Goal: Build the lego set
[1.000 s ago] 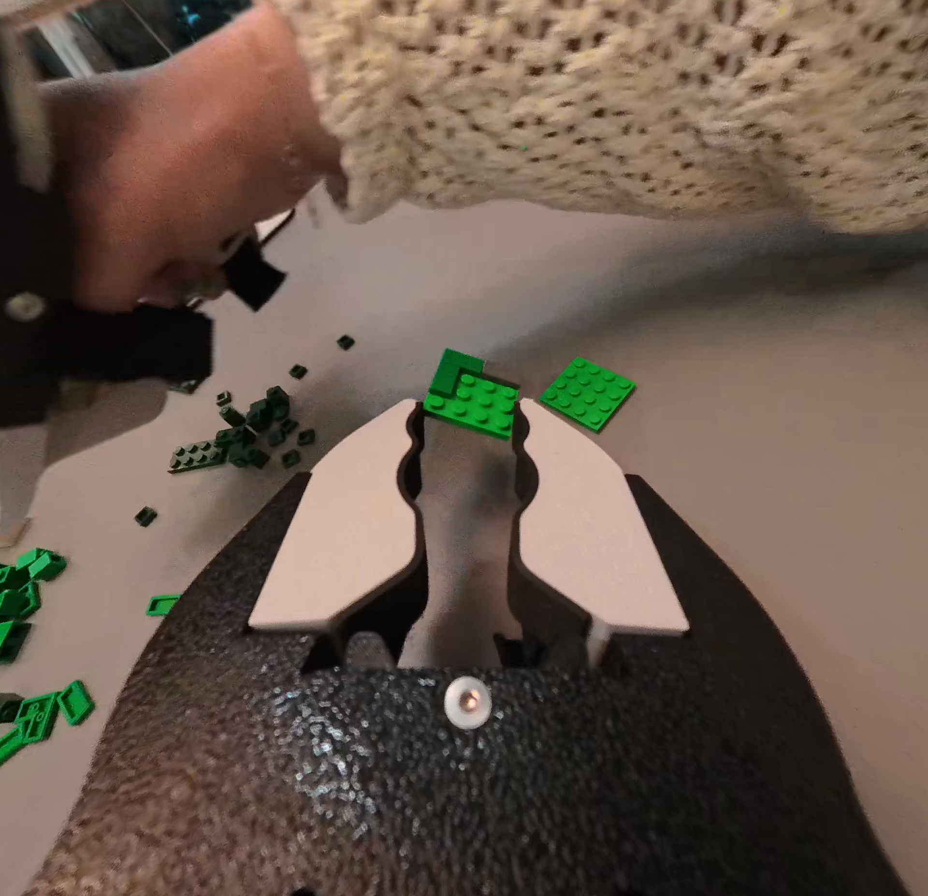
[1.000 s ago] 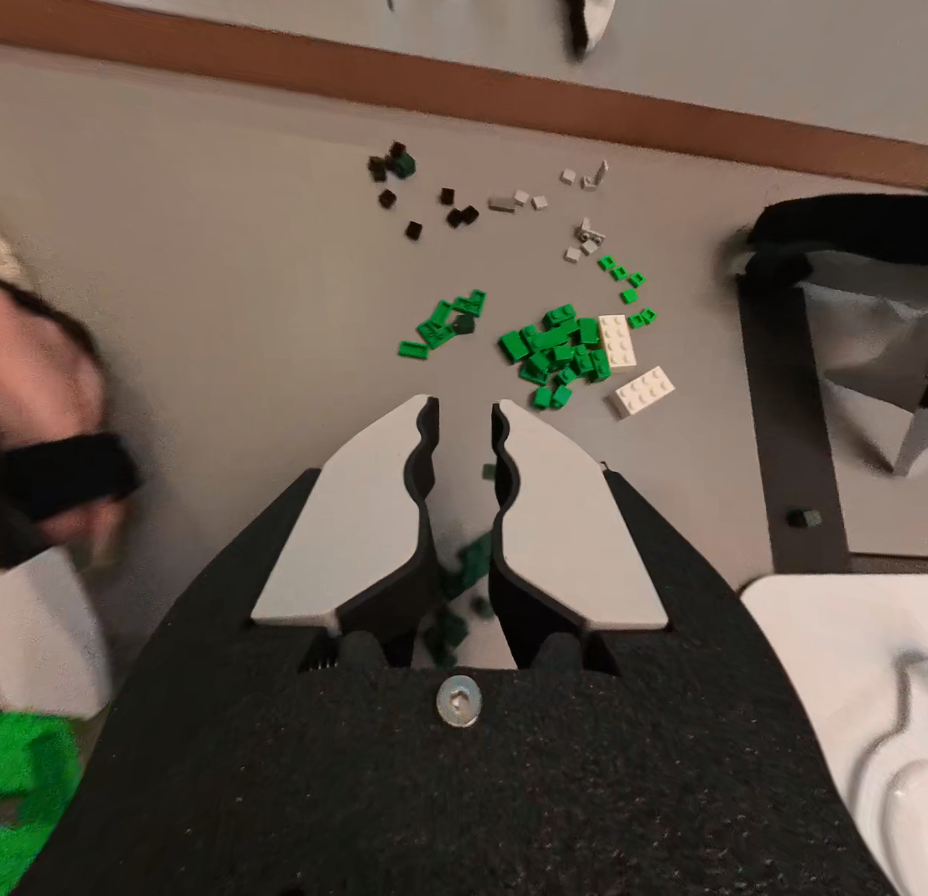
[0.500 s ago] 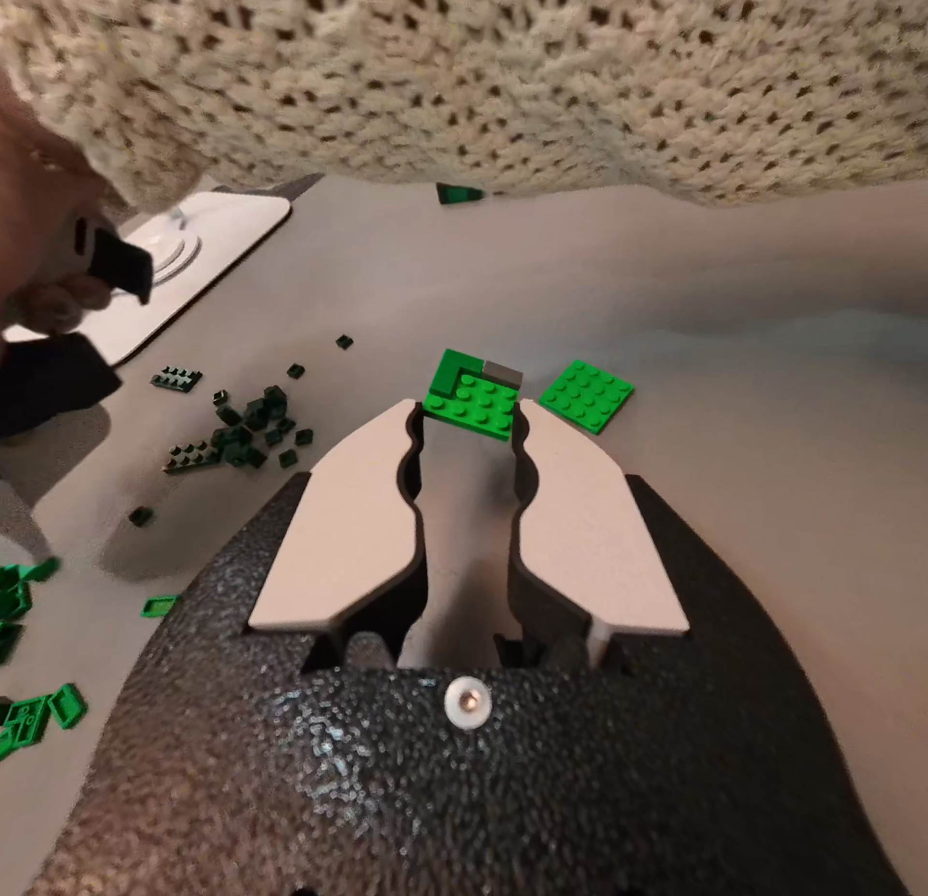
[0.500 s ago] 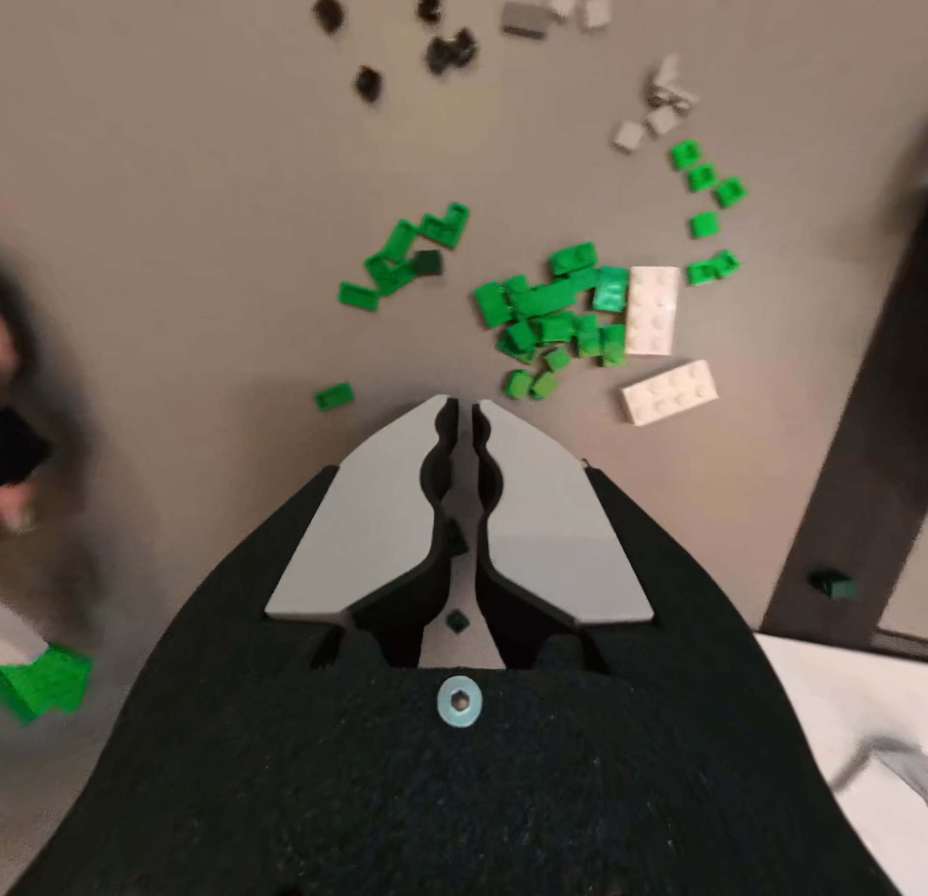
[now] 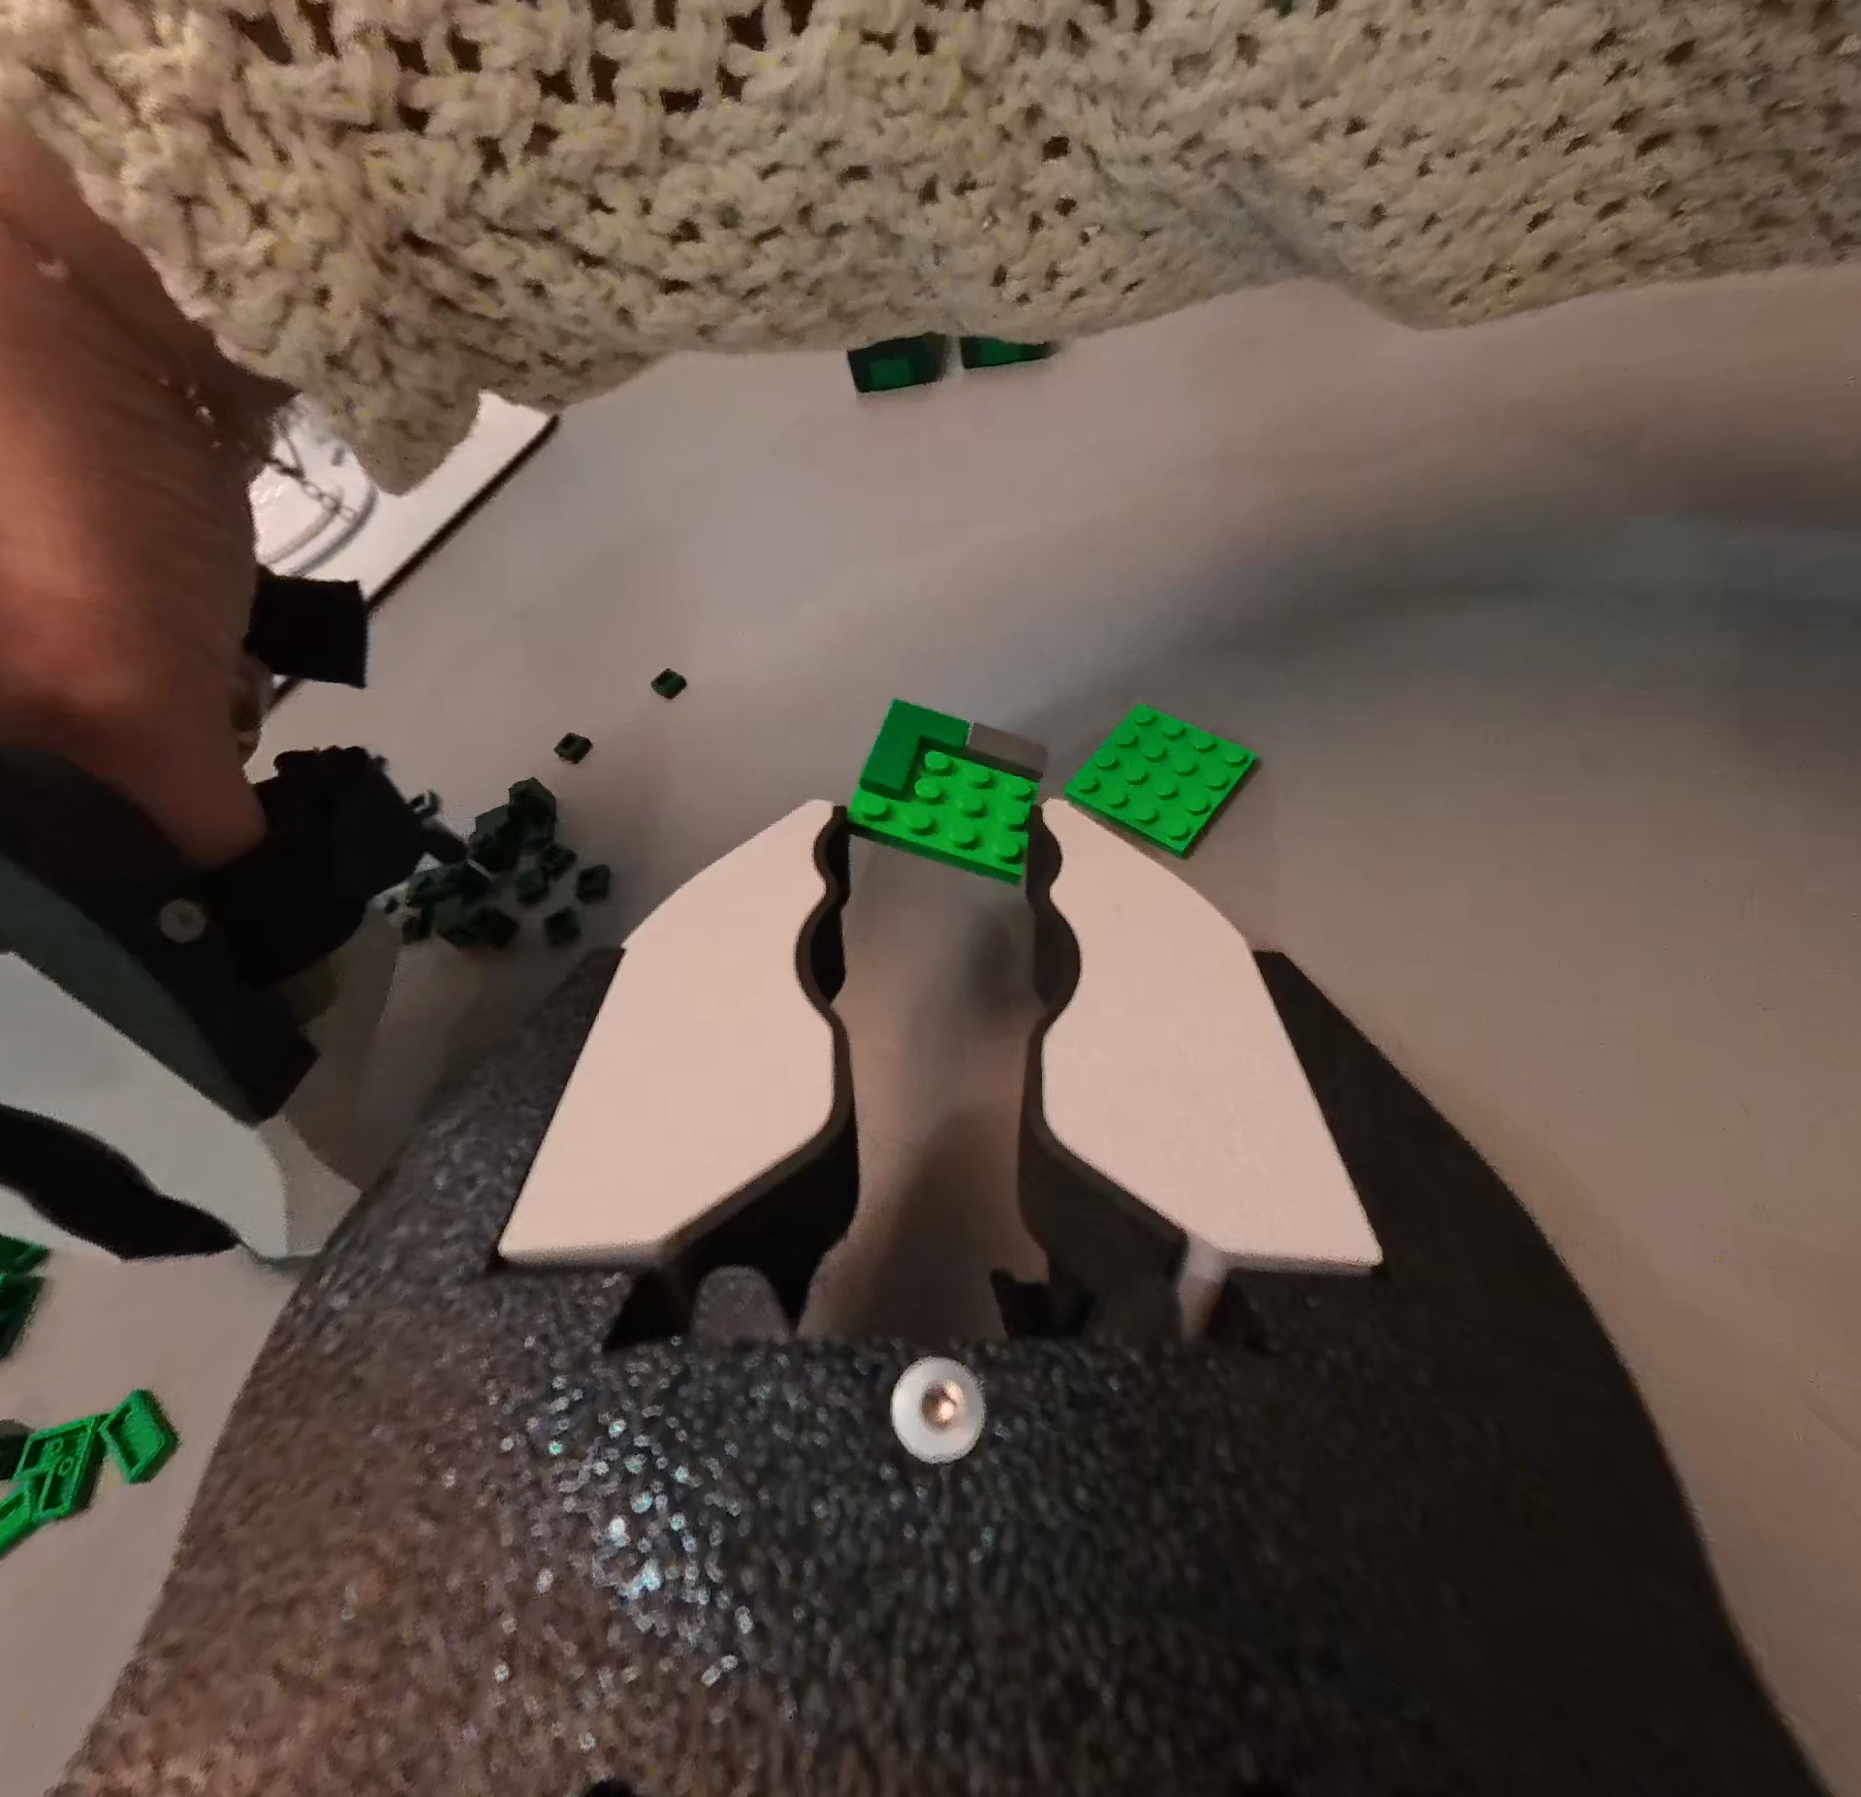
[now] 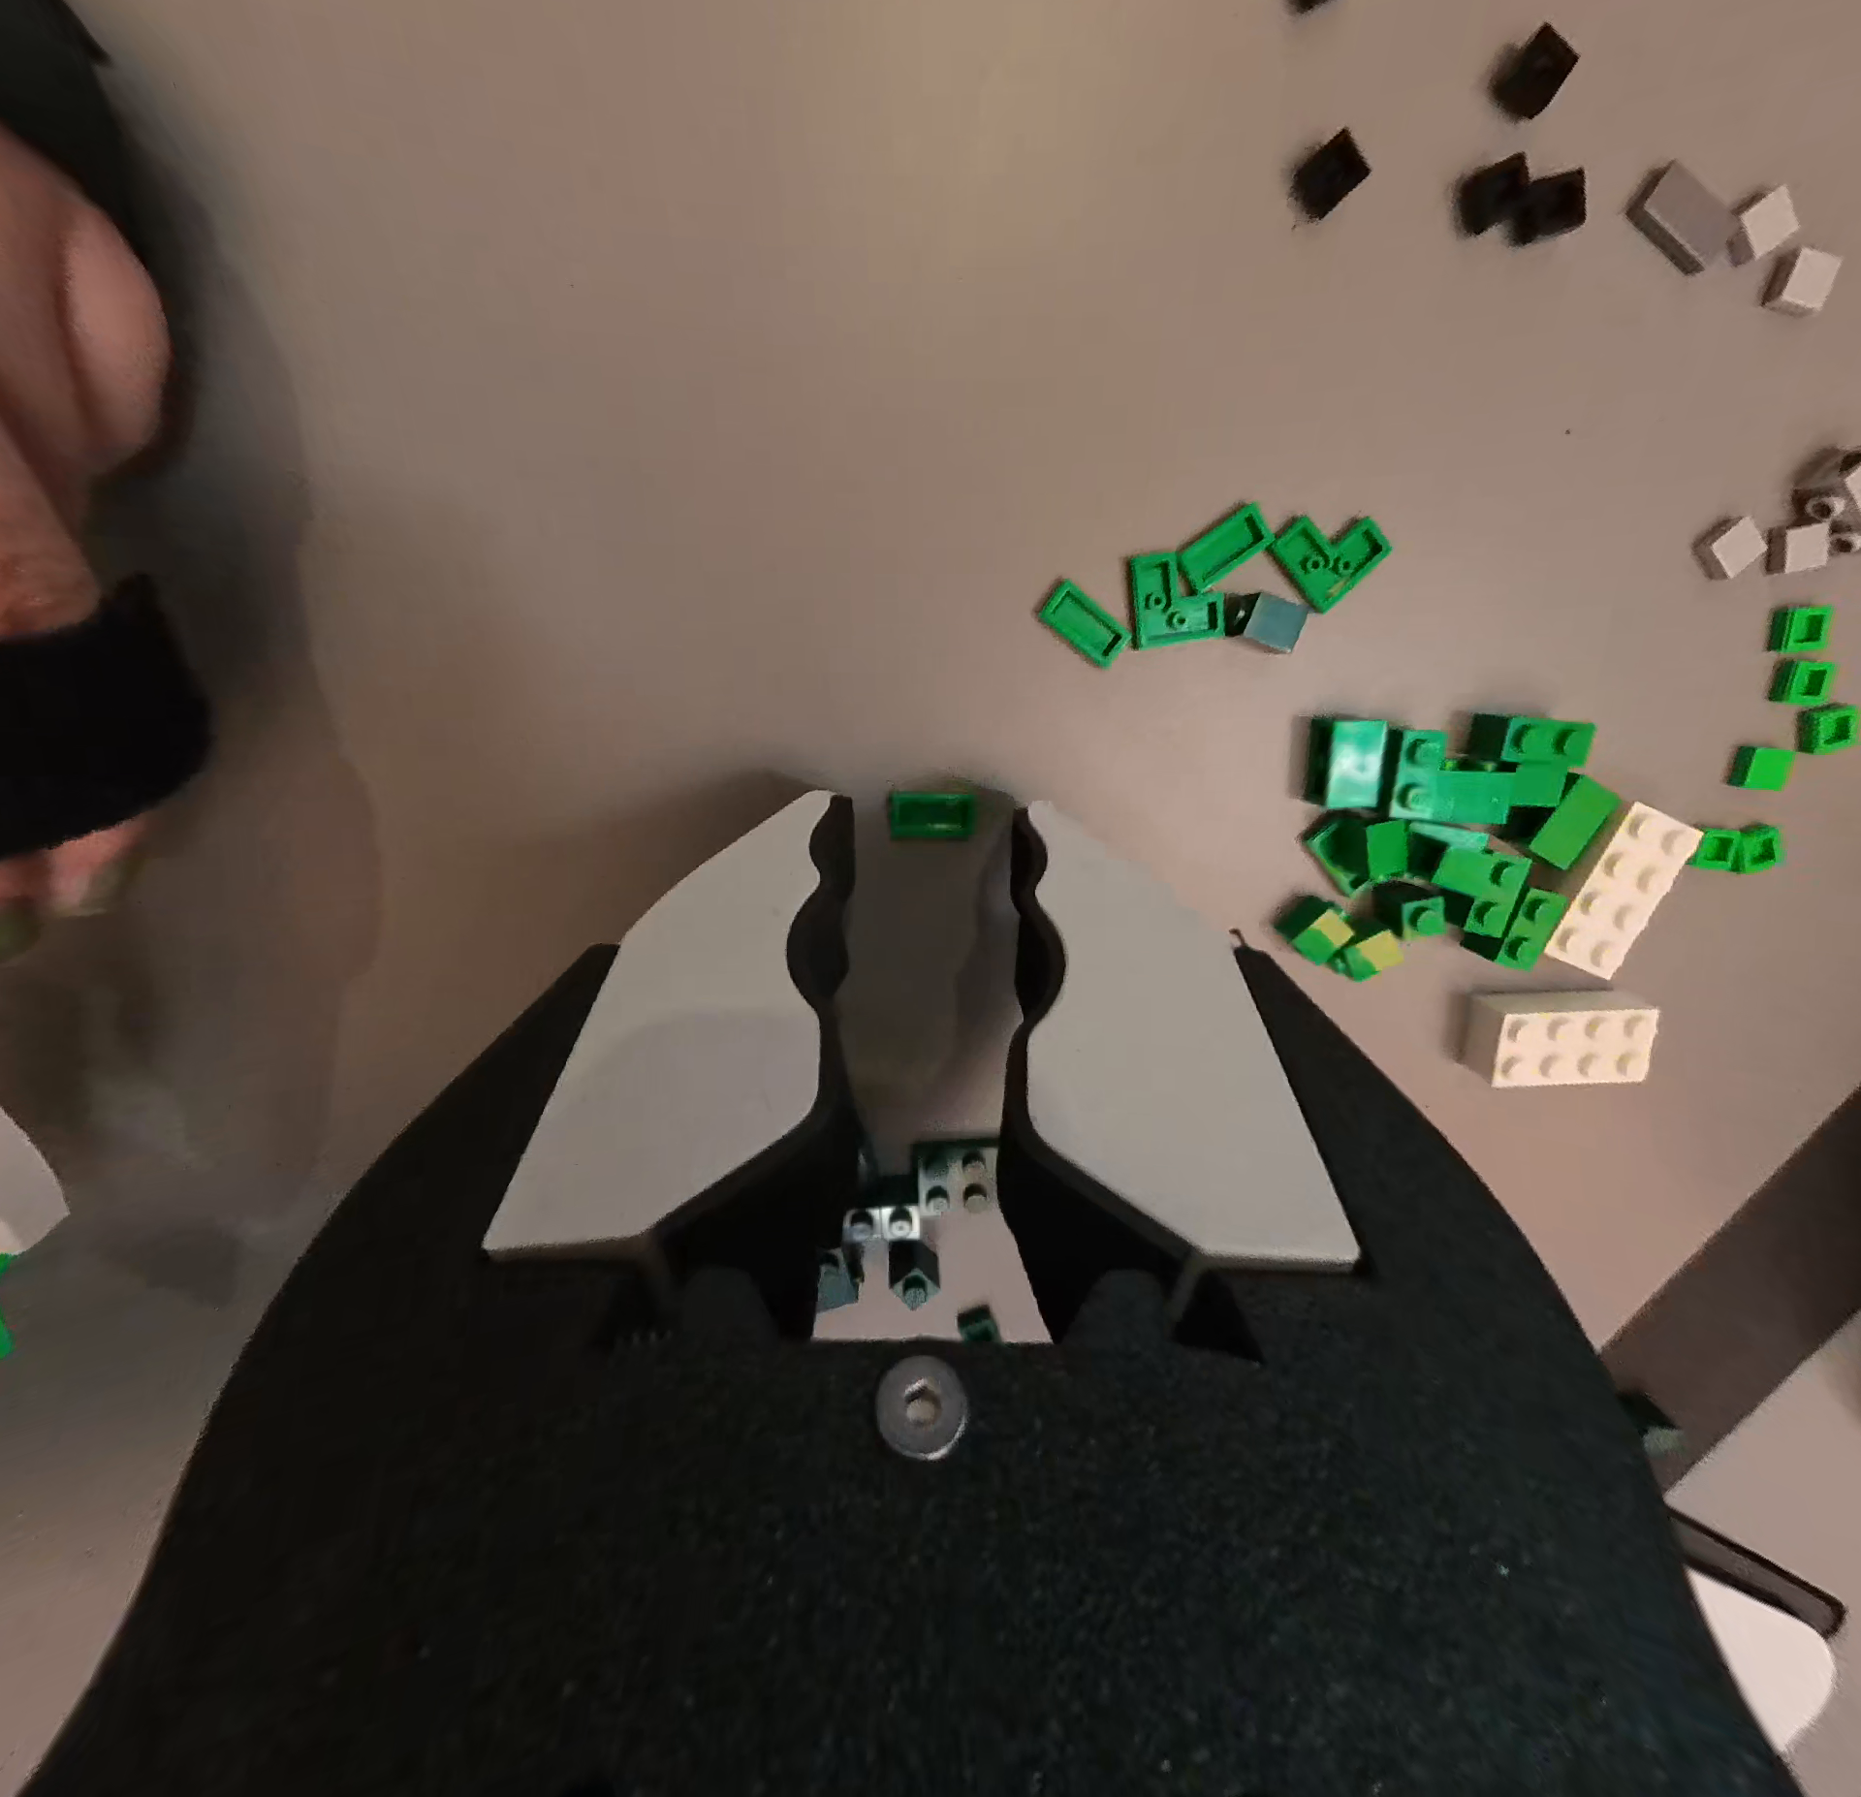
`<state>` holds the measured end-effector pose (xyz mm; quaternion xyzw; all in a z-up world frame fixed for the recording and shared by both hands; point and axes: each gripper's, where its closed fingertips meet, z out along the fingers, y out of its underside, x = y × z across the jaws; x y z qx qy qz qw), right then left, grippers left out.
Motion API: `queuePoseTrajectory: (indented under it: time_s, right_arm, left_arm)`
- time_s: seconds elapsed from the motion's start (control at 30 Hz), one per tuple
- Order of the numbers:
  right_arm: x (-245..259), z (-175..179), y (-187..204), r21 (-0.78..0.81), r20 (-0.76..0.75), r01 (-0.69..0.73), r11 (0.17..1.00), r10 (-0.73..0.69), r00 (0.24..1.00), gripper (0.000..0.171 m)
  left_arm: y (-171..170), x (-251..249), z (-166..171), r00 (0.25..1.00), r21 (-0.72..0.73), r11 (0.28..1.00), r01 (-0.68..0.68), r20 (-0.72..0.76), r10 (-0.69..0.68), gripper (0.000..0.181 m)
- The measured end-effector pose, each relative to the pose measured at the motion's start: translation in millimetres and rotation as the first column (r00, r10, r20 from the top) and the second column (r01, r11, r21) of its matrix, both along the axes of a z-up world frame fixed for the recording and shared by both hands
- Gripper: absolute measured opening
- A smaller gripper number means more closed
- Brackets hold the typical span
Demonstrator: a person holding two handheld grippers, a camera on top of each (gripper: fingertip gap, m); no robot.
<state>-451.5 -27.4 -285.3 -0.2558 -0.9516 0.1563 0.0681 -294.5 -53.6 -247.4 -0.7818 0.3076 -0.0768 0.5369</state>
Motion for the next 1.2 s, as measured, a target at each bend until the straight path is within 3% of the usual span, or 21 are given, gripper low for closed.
queuePoseTrajectory:
  time_s: [0.27,0.47,0.6,0.77,1.07,1.2]
  right_arm:
    - [3,-2,1,0.034,0.008,0.007,0.999,-0.007,1.0,0.015]
    - [40,49,-2,-0.161,-0.277,0.111,0.981,-0.152,0.949,0.015]
    - [90,88,-8,-0.441,-0.429,0.154,0.884,-0.358,0.829,0.015]
    - [147,111,-26,-0.723,-0.401,0.115,0.681,-0.549,0.734,0.015]
    - [172,110,-59,-0.831,-0.382,0.016,0.556,-0.591,0.711,0.016]
    - [170,100,-62,-0.785,-0.419,0.029,0.619,-0.565,0.711,0.015]
  left_arm:
    - [-1,1,1,1.0,0.003,1.0,0.009,0.007,-0.009,0.034]
    - [-2,2,0,1.0,-0.001,1.0,0.013,-0.007,-0.013,0.034]
    - [-1,-1,5,0.999,0.014,1.0,0.001,0.038,-0.001,0.034]
    - [-4,3,28,0.97,0.074,0.996,0.045,0.235,-0.061,0.034]
    - [-19,20,43,0.92,0.152,0.97,0.188,0.319,-0.228,0.034]
    - [-22,24,43,0.914,0.156,0.965,0.209,0.32,-0.249,0.034]
